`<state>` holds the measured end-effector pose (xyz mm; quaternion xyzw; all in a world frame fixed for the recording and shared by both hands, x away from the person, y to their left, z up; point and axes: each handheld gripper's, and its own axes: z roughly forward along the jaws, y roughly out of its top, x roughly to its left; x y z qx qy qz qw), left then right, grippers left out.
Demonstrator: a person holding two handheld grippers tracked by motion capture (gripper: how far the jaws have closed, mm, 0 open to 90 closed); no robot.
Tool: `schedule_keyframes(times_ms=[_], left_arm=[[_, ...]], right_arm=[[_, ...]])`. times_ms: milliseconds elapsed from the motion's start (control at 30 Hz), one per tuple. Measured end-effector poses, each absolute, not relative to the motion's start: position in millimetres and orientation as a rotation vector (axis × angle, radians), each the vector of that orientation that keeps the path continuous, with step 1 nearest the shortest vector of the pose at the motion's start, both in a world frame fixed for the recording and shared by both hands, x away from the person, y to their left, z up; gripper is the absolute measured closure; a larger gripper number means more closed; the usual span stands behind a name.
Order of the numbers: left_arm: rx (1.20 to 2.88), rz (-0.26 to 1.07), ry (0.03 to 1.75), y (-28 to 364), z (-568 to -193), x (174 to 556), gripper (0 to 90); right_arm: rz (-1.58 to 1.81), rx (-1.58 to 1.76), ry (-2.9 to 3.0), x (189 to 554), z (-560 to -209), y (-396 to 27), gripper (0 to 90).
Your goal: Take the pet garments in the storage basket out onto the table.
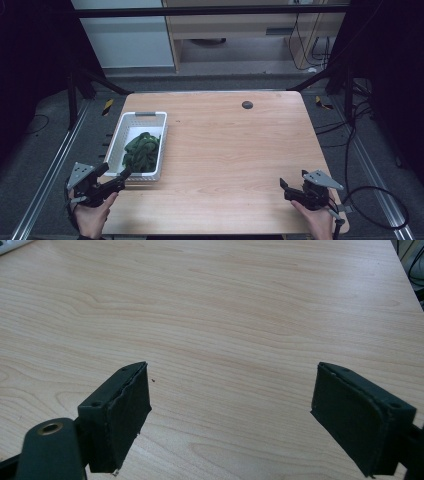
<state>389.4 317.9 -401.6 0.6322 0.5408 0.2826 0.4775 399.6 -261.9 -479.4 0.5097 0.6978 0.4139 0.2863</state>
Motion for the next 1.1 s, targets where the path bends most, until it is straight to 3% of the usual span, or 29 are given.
schedule_keyframes(times_ms=[1100], left_arm=[[1.584,0.701,1.264,309.7,-369.3,429.2,17.9]], right_arm=[[1.084,1.367,1.867,402.4,-480.1,-263.1,15.7]])
